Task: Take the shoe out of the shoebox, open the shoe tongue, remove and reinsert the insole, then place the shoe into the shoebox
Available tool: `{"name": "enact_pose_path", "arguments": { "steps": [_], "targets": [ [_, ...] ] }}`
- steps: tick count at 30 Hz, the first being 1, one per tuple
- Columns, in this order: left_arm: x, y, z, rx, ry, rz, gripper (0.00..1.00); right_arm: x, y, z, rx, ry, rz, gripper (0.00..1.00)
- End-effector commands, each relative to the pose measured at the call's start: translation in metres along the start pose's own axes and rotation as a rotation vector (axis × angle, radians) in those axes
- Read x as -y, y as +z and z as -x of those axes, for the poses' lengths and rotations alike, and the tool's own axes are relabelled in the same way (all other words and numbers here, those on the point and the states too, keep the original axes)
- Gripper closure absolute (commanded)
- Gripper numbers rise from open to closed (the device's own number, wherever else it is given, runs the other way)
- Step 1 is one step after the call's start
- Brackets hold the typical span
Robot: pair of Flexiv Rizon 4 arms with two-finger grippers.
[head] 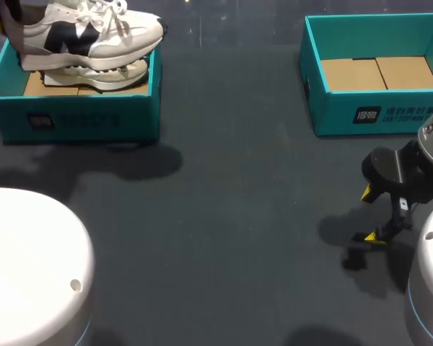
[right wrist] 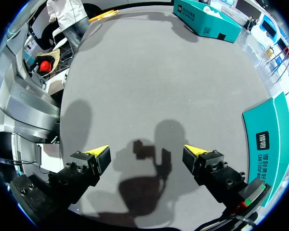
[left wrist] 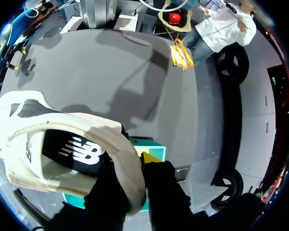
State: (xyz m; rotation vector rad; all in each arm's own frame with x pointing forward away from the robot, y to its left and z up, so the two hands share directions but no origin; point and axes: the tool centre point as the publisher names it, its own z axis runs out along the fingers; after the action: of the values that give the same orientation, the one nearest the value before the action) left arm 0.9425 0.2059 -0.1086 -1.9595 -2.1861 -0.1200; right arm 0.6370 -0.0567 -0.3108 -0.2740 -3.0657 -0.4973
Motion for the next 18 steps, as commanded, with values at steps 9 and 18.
{"name": "enact_pose_path", "arguments": {
  "steps": [9,18],
  "targets": [
    [0.010,0.000,-0.004,0.007,0.001,0.069,1.00,0.000,0.000,-0.002,0.003,0.000,-0.002,0.00],
    [0.106,-0.003,0.018,0.012,0.024,0.097,1.00,0.000,0.000,-0.002,0.003,0.000,-0.002,0.00]
  ]
}}
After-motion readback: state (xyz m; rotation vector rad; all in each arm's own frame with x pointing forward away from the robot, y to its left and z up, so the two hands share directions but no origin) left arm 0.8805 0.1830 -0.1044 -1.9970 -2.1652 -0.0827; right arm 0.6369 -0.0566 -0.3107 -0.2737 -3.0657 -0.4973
